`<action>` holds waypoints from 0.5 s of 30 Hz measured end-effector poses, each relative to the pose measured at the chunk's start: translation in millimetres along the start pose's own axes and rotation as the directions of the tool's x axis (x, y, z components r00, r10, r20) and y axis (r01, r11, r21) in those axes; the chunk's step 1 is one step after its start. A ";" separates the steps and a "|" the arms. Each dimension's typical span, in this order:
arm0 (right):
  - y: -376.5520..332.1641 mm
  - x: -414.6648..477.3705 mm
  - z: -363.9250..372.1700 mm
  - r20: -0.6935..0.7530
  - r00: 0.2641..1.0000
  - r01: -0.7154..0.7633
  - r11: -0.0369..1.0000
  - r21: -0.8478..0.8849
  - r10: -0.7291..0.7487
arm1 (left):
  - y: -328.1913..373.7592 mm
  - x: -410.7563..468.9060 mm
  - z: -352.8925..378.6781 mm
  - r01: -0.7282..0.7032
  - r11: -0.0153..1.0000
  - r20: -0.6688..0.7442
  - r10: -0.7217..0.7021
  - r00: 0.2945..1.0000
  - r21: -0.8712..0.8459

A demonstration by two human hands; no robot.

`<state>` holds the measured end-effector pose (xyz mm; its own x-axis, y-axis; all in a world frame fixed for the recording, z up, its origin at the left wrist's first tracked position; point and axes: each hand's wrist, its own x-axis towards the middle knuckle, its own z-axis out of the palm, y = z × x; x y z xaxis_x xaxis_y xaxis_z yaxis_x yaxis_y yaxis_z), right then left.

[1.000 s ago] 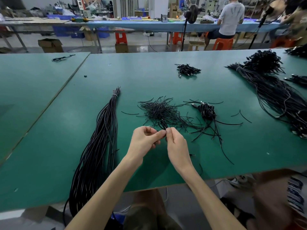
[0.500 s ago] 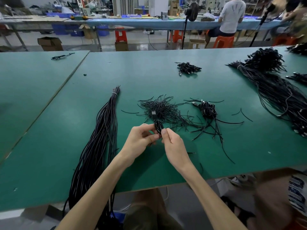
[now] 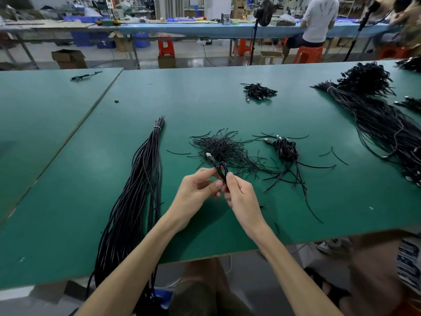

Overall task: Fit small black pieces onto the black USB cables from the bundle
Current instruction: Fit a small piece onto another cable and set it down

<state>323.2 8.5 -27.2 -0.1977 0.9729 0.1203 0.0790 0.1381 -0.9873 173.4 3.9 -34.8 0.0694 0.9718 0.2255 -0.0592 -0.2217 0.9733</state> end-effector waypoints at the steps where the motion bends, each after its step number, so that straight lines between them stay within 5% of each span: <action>1: -1.6 -0.9 -0.9 0.006 1.000 -0.008 1.000 0.030 0.008 | 0.3 0.0 0.2 0.004 1.000 0.033 -0.004 0.999 -0.018; 9: -7.1 -2.6 -6.4 -0.035 0.993 -0.105 0.979 0.172 0.113 | 5.9 2.0 -0.6 0.092 0.995 0.212 -0.081 0.974 -0.045; 15: -9.5 -4.3 -7.7 0.050 0.992 -0.125 0.975 0.183 0.118 | 7.0 3.3 -4.8 0.081 0.997 0.187 -0.077 0.979 -0.012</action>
<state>330.8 4.4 -17.6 -0.2356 0.9718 -0.0022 -0.0768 -0.0209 -0.9968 168.4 6.0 -27.5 0.2583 0.9537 0.1539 -0.0658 -0.1416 0.9877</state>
